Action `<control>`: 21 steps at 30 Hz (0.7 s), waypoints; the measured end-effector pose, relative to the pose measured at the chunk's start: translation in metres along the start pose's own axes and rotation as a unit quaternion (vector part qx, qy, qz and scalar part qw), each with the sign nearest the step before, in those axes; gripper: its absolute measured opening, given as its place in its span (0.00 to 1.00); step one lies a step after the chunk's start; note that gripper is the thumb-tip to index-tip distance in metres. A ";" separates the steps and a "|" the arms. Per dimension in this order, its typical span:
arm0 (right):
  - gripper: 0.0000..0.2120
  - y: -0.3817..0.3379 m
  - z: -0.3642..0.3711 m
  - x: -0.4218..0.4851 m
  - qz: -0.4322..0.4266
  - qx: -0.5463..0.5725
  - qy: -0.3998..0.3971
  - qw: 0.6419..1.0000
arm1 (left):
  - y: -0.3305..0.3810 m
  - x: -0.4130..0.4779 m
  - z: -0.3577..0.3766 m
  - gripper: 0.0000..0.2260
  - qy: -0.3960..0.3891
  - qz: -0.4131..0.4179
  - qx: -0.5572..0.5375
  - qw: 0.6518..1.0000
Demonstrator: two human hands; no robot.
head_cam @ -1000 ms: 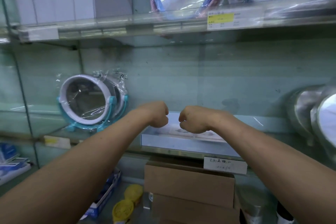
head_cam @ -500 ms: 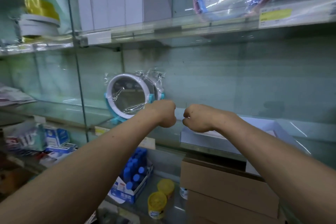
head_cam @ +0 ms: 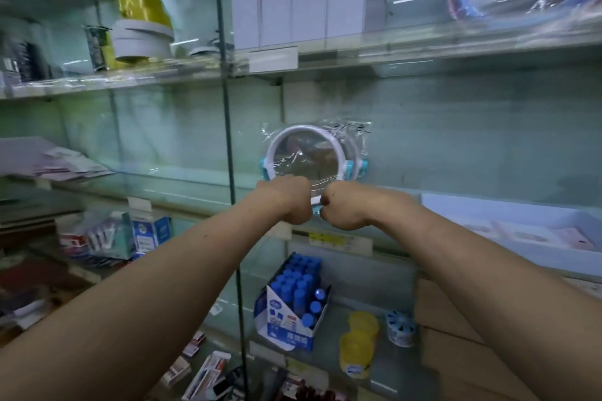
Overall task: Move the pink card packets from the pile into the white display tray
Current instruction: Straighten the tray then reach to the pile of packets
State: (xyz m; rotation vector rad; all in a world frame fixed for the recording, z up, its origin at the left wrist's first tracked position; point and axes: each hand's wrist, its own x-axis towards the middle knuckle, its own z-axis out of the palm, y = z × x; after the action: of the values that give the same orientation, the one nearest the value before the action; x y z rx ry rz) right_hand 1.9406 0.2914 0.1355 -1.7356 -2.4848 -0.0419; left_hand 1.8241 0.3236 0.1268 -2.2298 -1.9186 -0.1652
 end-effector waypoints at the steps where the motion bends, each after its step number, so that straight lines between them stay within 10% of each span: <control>1: 0.04 -0.012 0.001 0.003 0.001 -0.003 0.004 1.000 | -0.011 -0.003 0.001 0.18 -0.002 -0.005 0.002 1.000; 21: 0.11 -0.180 0.024 0.082 -0.024 -0.016 0.004 1.000 | -0.198 -0.024 0.021 0.17 -0.006 -0.073 0.042 0.996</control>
State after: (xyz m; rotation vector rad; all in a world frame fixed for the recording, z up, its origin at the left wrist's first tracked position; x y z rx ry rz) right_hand 1.7417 0.3079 0.1277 -1.6850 -2.5326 -0.0940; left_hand 1.6239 0.3325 0.1158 -2.0417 -2.0557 -0.0897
